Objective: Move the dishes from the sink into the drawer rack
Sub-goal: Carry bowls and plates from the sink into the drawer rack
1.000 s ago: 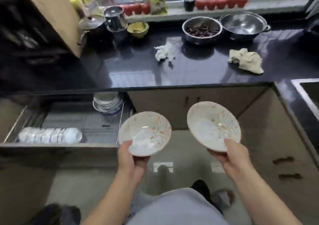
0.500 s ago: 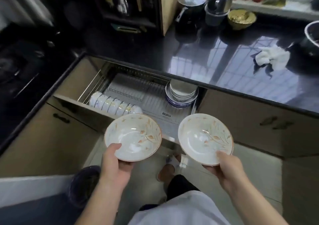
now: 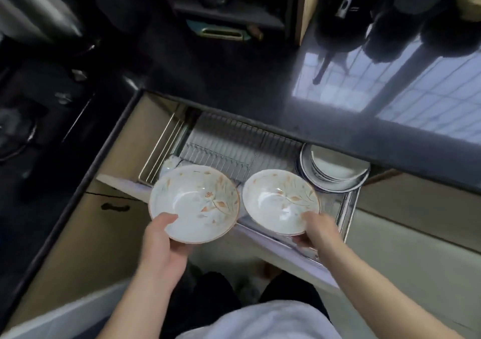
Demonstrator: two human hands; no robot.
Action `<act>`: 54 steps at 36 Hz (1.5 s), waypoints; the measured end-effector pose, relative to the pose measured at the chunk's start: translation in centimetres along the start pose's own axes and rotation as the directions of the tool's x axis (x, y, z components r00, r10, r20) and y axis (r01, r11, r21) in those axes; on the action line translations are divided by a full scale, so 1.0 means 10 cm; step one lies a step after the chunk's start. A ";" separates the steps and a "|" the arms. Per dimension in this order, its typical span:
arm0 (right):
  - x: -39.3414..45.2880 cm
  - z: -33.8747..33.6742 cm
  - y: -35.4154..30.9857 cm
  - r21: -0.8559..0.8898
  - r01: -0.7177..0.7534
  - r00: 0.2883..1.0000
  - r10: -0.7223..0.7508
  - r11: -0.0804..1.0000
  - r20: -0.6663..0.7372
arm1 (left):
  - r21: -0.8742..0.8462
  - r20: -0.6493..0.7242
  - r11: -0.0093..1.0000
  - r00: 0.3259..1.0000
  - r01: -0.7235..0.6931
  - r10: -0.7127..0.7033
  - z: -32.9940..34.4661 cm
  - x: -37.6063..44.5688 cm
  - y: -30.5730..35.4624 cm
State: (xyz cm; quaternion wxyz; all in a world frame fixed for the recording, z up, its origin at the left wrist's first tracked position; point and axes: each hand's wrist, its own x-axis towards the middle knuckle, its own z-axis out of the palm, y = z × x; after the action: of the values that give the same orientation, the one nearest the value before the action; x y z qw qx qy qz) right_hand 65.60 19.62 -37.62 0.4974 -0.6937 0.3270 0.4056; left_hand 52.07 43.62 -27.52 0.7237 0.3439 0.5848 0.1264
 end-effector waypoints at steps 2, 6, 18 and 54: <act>0.14 0.23 -0.08 -0.036 0.015 1.000 -0.015 0.999 0.005 | -0.027 0.021 1.000 1.000 0.009 -0.008 0.09 0.18 0.03; 0.53 0.65 -0.08 -0.042 0.038 0.999 -0.040 0.998 -0.036 | 0.029 0.022 1.000 1.000 -0.004 0.004 0.29 0.86 0.08; 1.29 1.20 0.14 0.337 -0.026 0.983 0.084 0.941 -0.160 | -0.010 0.132 0.994 0.986 0.105 -0.103 0.60 2.58 0.21; 1.28 1.75 -0.38 0.048 0.186 0.951 -0.167 0.981 -0.261 | 0.176 0.348 0.952 0.889 0.250 -0.298 0.62 2.80 0.11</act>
State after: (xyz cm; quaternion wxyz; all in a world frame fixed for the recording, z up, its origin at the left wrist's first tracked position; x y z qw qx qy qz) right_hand 70.51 36.76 -50.44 0.5100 -0.7482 0.3394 0.2548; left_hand 66.03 58.66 -47.62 0.8082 0.3205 0.4872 -0.0817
